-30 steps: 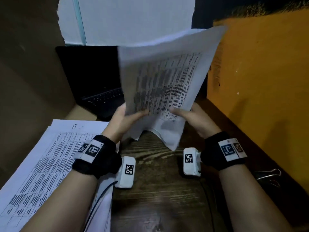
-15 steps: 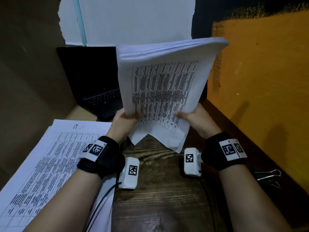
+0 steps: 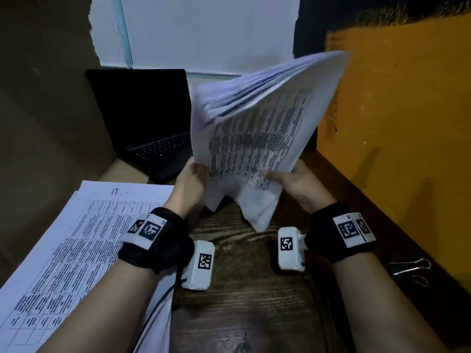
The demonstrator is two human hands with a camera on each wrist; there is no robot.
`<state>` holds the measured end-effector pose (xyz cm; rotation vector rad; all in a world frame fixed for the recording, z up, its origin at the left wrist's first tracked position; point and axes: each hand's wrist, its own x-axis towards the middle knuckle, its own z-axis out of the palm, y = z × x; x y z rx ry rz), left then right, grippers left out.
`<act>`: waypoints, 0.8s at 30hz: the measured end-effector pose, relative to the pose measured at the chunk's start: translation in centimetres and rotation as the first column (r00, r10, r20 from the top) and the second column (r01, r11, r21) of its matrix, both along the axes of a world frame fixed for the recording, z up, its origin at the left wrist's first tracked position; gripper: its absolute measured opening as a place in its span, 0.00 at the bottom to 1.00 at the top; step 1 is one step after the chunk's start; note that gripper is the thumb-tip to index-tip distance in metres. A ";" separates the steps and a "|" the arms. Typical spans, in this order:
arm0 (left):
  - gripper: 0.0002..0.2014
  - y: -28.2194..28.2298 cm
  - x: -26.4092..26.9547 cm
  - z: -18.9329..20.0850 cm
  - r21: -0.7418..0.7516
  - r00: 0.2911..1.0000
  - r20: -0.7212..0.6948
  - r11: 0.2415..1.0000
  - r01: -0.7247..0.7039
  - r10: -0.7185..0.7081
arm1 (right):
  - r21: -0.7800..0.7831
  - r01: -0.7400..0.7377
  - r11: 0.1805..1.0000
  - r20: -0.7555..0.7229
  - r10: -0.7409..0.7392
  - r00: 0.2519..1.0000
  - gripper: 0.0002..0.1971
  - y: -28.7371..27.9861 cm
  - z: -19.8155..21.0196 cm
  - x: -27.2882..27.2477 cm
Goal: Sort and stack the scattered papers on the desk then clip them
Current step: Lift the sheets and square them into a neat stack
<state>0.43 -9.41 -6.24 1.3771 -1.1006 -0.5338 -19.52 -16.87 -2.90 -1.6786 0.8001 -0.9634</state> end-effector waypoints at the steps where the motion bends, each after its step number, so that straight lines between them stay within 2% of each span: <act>1: 0.15 0.2 -0.2 0.3 -0.001 1.000 -0.023 1.000 -0.022 0.022 | -0.020 0.025 0.999 0.028 -0.025 0.999 0.11 0.1 -0.1 0.1; 3: 0.13 0.7 -1.0 1.2 -0.079 0.994 -0.076 0.993 -0.091 0.085 | -0.073 0.077 0.994 0.129 -0.067 0.989 0.10 0.1 0.2 0.1; 5: 0.17 1.1 -1.2 1.5 -0.159 0.988 -0.135 0.983 -0.092 0.071 | -0.103 0.046 0.994 0.151 -0.030 0.988 0.09 0.1 0.5 0.0; 7: 0.17 0.8 -0.8 1.1 -0.114 0.995 -0.092 0.992 -0.060 0.049 | -0.056 -0.032 0.998 -0.032 0.031 0.999 0.11 -0.1 0.1 -0.1; 9: 0.15 0.5 -0.7 0.6 -0.027 0.996 0.051 0.997 -0.072 0.074 | 0.012 -0.100 0.995 -0.268 0.099 0.958 0.17 -0.4 -0.8 0.0; 11: 0.10 0.2 -0.3 0.3 -0.080 0.975 0.104 0.979 -0.187 0.194 | 0.036 -0.105 0.994 -0.274 0.111 0.955 0.19 -0.6 -1.3 0.1; 15: 0.06 0.1 0.8 -0.2 -0.208 0.946 -0.114 0.924 -0.320 0.302 | 0.073 -0.028 0.997 -0.109 0.036 0.993 0.17 -1.0 -0.4 -0.4; 17: 0.06 -0.1 1.4 -0.5 -0.185 0.916 -0.176 0.902 -0.390 0.360 | 0.106 0.036 0.994 -0.143 -0.021 0.989 0.20 -1.2 -0.4 -0.7; 20: 0.07 -0.3 2.0 -0.6 -0.169 0.872 -0.291 0.876 -0.452 0.393 | 0.114 0.040 0.993 -0.133 -0.025 0.991 0.27 -1.1 -0.5 -0.7; 24: 0.14 -0.3 2.4 -0.8 -0.147 0.842 -0.372 0.870 -0.470 0.392 | -0.009 0.065 0.998 -0.137 -0.065 0.988 0.19 -1.1 -0.6 -0.4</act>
